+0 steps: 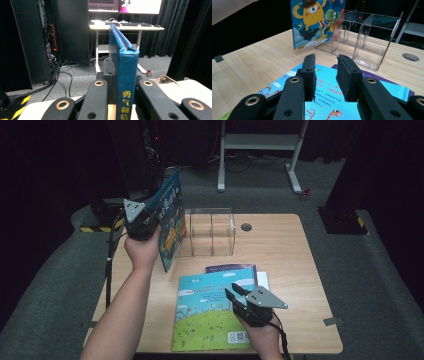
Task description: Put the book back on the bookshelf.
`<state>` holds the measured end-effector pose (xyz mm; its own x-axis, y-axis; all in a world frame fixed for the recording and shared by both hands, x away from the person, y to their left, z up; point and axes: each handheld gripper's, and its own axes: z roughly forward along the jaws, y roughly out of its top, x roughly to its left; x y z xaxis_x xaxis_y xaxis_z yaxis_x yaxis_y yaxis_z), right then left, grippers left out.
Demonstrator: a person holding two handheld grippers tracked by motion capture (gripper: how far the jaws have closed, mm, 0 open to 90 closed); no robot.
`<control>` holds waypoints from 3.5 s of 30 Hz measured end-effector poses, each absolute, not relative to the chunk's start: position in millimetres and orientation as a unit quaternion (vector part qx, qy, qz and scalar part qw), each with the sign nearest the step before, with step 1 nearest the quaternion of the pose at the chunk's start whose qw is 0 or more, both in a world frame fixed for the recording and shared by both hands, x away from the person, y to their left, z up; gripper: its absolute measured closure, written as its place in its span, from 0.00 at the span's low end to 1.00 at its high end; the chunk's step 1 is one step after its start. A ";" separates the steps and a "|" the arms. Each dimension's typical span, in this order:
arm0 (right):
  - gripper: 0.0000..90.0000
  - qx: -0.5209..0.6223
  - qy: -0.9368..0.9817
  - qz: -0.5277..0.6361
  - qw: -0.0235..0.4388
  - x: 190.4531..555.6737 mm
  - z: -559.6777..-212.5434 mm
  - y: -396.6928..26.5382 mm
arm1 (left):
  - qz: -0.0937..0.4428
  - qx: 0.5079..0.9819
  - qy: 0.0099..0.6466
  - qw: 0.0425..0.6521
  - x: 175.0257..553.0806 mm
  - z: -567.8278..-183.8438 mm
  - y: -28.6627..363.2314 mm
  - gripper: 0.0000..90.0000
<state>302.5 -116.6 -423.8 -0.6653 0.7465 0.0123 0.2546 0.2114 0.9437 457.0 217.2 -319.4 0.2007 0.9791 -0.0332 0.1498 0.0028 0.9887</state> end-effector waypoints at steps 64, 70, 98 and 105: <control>0.75 0.331 0.751 0.524 0.227 301.9 -427.7 -108.7 | 0.432 0.574 0.469 0.514 444.3 -352.2 219.9 0.80; 0.75 0.331 0.752 0.524 0.226 302.2 -428.1 -108.3 | 0.418 0.584 0.473 0.510 446.1 -356.2 220.4 0.71; 0.75 0.328 0.756 0.521 0.222 302.5 -429.4 -104.7 | 0.380 0.602 0.487 0.506 444.1 -359.8 225.9 0.48; 0.74 0.328 0.757 0.521 0.221 303.0 -429.7 -104.3 | 0.380 0.605 0.484 0.505 440.8 -360.2 229.3 0.43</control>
